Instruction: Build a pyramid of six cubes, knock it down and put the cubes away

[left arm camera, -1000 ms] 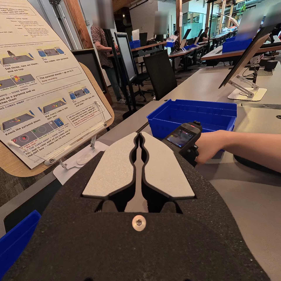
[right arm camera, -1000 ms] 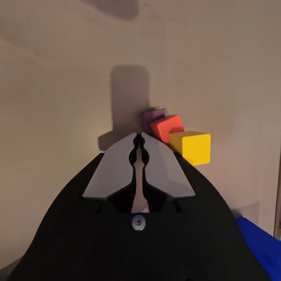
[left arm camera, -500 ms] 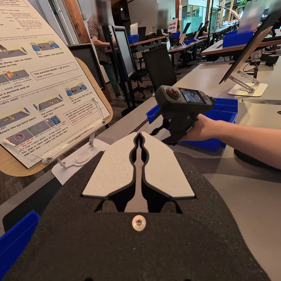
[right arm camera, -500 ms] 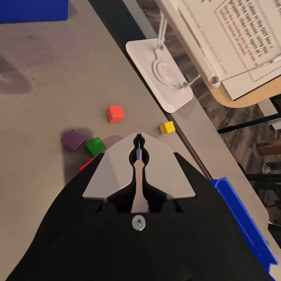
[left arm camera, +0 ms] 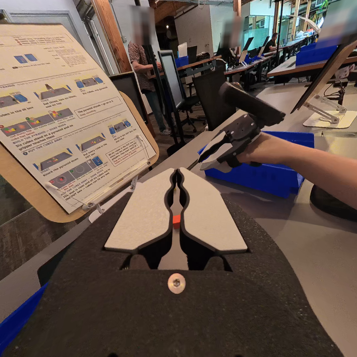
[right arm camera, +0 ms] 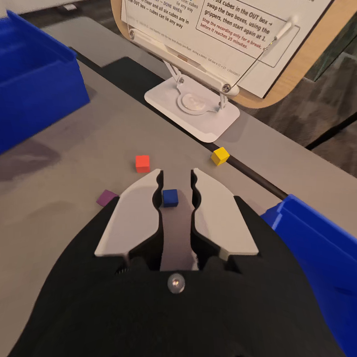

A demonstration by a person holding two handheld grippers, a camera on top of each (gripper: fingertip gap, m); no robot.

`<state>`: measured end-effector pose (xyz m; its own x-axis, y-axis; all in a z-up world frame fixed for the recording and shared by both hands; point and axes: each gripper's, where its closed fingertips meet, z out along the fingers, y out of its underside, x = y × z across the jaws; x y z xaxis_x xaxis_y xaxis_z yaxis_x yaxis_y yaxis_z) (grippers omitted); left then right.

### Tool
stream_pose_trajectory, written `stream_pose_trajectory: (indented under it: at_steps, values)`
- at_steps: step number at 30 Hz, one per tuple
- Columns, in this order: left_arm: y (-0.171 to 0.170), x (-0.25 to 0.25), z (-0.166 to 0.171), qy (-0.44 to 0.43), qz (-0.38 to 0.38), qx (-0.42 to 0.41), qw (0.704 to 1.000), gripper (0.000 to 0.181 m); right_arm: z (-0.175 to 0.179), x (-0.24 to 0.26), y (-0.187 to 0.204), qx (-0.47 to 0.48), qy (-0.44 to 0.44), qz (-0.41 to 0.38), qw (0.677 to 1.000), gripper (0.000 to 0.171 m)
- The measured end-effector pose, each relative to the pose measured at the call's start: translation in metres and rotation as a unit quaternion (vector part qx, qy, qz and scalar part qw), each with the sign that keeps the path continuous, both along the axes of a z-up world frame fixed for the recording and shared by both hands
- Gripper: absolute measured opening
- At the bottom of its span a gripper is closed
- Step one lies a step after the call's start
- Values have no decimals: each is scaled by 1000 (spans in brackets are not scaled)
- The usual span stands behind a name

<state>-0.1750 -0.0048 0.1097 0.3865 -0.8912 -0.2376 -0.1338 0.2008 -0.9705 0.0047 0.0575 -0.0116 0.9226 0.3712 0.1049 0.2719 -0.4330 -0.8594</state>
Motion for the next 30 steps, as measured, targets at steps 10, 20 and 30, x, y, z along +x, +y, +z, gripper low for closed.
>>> stream_pose_trajectory:
  at_steps: [10, 20, 30]
  values:
    - [2, -18, 16, -34, -2, -21, 999, 0, -68, 26, 65, -82, 43, -120, 988, 43]
    - [5, -26, 20, -37, -11, -32, 999, 0, -114, 52, 127, -125, 58, -228, 964, 55]
    - [14, -30, 20, -45, -17, -50, 998, 0, -138, 58, 144, -157, 74, -273, 946, 53]
